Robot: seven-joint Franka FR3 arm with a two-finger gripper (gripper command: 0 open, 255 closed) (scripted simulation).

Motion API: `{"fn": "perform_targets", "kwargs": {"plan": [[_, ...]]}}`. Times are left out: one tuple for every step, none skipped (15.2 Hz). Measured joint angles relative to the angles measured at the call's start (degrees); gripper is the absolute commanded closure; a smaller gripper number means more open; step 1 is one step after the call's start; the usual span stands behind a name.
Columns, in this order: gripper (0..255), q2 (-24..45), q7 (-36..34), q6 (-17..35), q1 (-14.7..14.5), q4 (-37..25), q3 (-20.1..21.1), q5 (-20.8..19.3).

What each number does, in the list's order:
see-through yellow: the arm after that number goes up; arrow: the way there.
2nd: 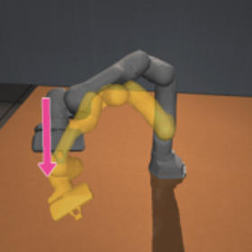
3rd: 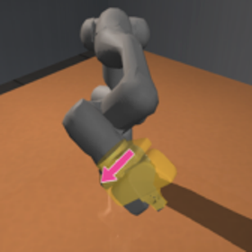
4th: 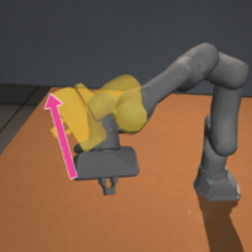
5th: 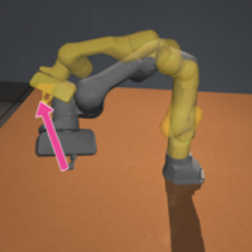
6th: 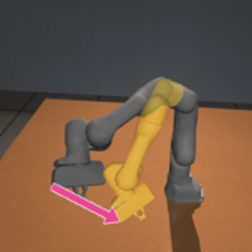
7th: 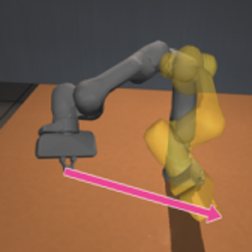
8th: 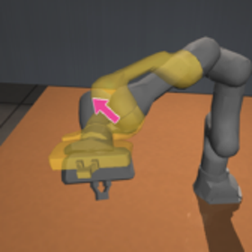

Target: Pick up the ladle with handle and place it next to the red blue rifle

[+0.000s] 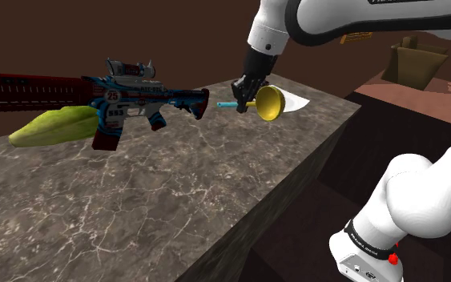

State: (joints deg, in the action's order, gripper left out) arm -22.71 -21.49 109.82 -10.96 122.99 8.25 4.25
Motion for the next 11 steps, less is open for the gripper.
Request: {"fn": "perform_targets", "kwargs": {"plan": [[255,-0.08,0.09,0.77,0.0,0.85,-0.02,0.02],[255,-0.07,0.08,1.51,-0.01,1.57,0.02,0.05],[255,-0.13,0.11,2.34,-0.04,2.47,0.05,0.09],[255,-0.24,0.15,3.08,-0.06,3.32,0.06,0.13],[255,-0.09,0.07,3.7,-0.09,3.78,0.16,0.14],[255,0.02,-0.02,4.46,-0.13,4.43,0.26,0.17],[255,0.06,-0.02,5.32,-0.16,5.26,0.32,0.2],[255,0.23,0.02,5.96,-0.15,5.72,0.33,0.2],[255,0.38,0.05,6.8,-0.15,6.41,0.36,0.22],[255,0.29,0.15,7.62,-0.16,7.33,0.33,0.26],[255,0.4,0.25,8.37,-0.14,7.97,0.31,0.28]]}}
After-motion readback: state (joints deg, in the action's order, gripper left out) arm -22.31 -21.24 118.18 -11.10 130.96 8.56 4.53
